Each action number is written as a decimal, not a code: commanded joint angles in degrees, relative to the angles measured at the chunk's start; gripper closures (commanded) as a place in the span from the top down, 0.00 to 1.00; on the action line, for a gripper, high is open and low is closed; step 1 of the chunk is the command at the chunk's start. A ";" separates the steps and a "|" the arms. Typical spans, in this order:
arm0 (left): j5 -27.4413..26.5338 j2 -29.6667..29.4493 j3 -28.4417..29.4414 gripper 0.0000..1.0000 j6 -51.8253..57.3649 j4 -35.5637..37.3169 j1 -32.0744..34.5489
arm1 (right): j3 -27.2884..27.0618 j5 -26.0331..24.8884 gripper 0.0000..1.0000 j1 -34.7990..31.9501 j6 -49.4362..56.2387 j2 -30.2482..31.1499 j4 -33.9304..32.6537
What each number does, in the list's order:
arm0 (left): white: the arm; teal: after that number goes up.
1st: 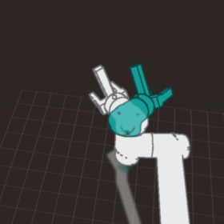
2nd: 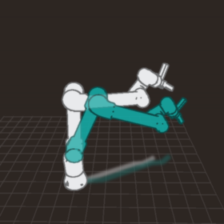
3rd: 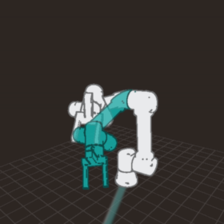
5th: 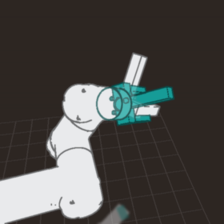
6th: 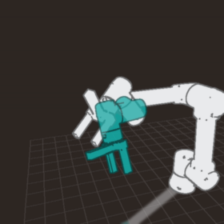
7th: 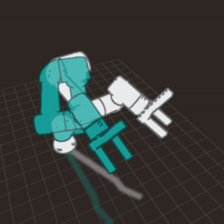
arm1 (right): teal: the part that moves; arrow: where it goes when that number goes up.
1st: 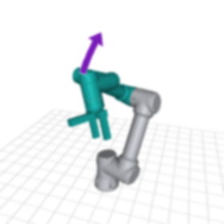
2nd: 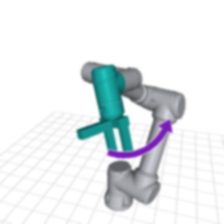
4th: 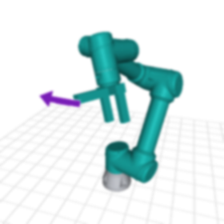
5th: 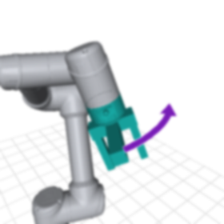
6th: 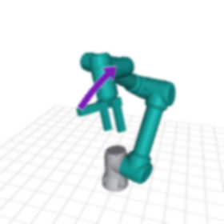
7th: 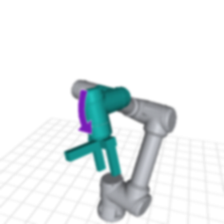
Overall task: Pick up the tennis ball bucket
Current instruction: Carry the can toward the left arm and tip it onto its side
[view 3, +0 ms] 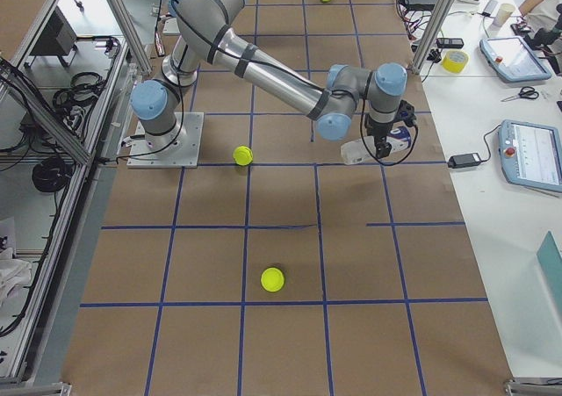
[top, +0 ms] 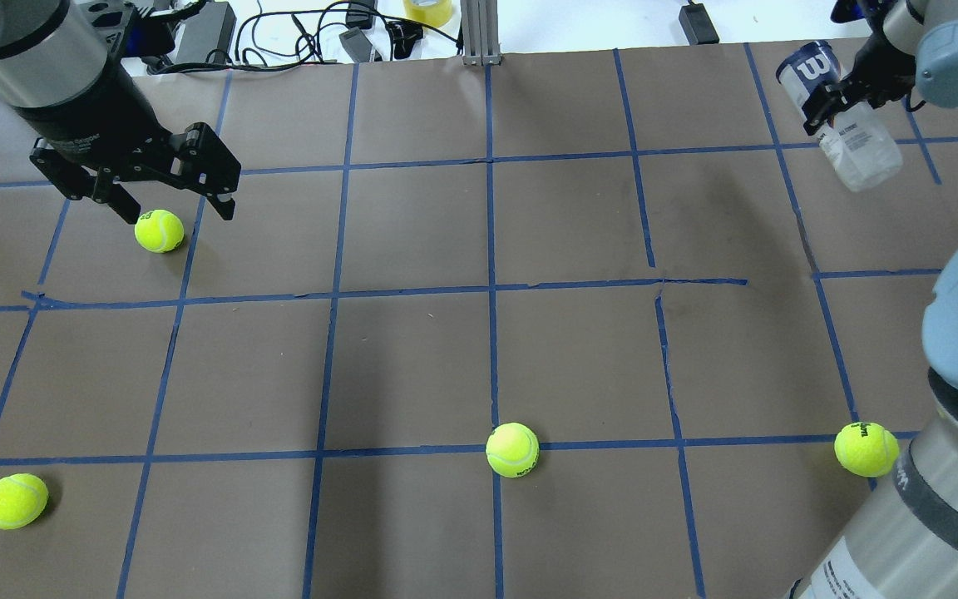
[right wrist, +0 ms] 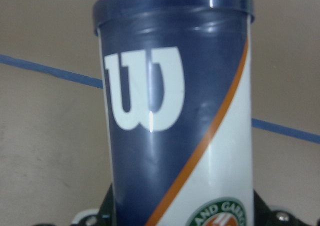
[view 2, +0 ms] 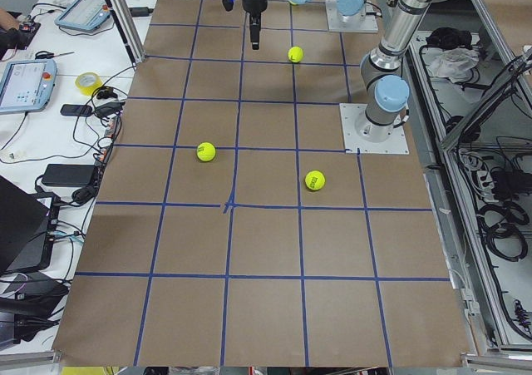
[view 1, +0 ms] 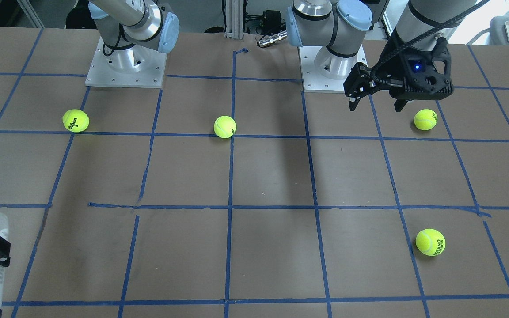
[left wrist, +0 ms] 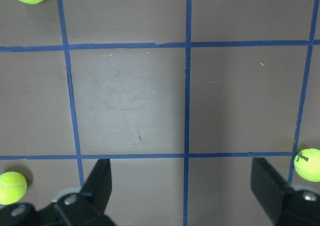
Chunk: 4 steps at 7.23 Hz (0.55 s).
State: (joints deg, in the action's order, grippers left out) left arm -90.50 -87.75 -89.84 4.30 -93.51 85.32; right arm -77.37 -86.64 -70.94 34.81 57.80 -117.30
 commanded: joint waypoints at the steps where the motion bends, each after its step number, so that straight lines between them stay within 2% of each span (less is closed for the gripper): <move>1: -1.43 0.03 0.19 1.00 0.00 -0.09 -0.76 | -0.50 0.68 0.78 -7.42 0.79 1.79 -0.03; 4: -1.26 -0.05 0.45 1.00 0.09 -0.18 -4.10 | -0.50 0.42 0.77 -17.27 4.02 1.97 -1.17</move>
State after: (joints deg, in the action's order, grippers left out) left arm -91.84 -87.73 -89.51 4.33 -93.75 82.41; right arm -77.85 -86.13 -84.28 36.81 59.70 -118.13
